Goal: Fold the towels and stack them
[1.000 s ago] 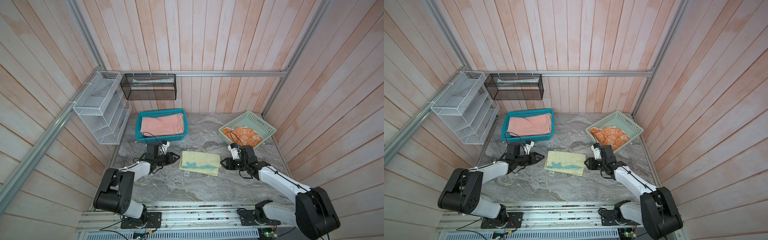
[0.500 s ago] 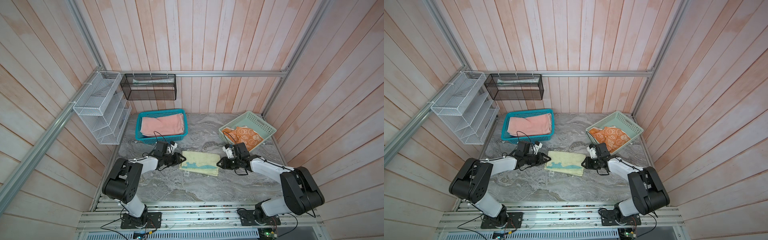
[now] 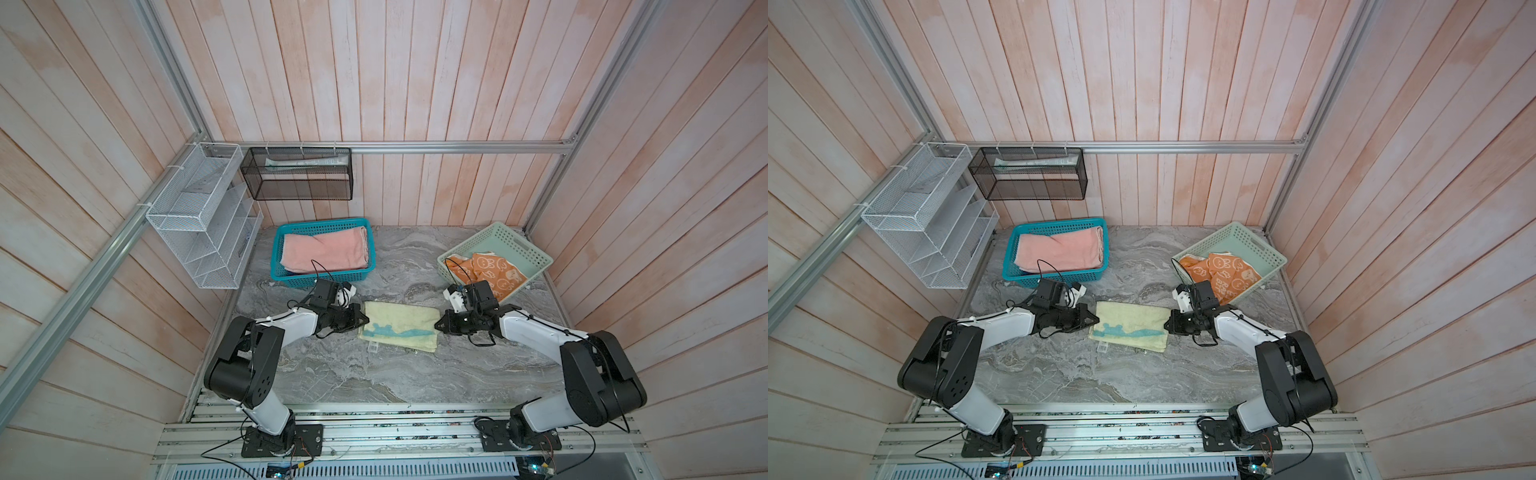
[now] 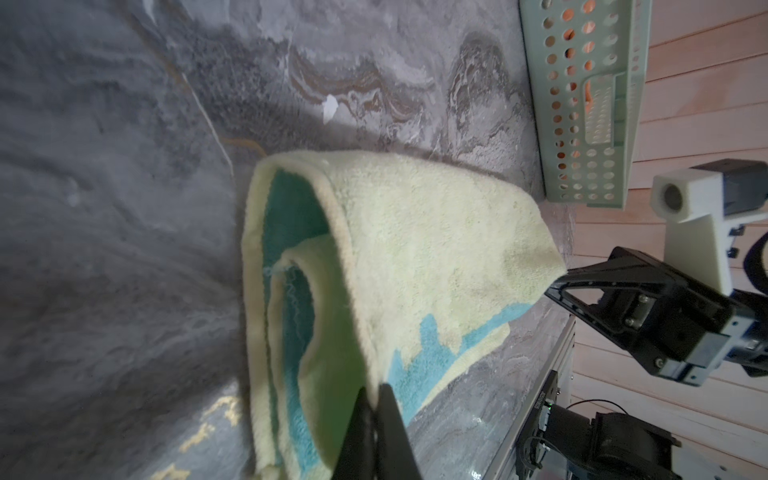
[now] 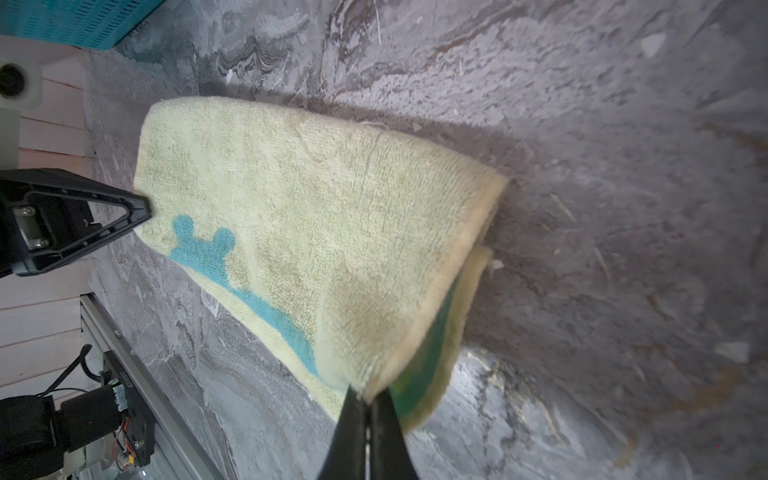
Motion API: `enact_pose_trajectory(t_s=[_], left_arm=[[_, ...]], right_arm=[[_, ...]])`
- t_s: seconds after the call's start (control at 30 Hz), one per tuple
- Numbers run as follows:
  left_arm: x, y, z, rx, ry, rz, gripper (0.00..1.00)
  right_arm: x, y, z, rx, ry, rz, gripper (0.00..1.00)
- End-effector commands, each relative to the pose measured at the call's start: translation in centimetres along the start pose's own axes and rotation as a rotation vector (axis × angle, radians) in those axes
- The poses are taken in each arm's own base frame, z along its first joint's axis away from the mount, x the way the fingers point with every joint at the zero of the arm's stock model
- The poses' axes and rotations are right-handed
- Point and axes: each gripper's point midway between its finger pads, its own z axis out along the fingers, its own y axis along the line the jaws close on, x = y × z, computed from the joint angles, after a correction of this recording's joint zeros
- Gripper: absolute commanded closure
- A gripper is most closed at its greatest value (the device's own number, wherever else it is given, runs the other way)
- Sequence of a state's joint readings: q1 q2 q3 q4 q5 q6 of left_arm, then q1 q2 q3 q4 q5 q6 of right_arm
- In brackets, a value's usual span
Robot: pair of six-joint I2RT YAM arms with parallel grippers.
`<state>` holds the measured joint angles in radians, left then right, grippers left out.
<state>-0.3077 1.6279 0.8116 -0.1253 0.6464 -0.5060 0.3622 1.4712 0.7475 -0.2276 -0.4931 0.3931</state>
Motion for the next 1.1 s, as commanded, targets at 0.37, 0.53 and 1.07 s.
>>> enact_pose_trajectory(t_s=[0.37, 0.53, 1.07], left_arm=[[1.3, 3.8, -1.8, -0.079, 0.064, -0.076, 0.99], [2.0, 4.2, -1.5, -0.090, 0.091, -0.098, 0.58], [1.2, 3.0, 2.3, 0.002, 0.167, -0.136, 0.48]], right_arm=[[5.9, 0.8, -1.3, -0.070, 0.118, 0.182, 0.93], [6.0, -0.2, -1.5, 0.016, 0.154, 0.159, 0.58], [1.4, 1.2, -0.3, 0.056, 0.102, 0.040, 0.56]])
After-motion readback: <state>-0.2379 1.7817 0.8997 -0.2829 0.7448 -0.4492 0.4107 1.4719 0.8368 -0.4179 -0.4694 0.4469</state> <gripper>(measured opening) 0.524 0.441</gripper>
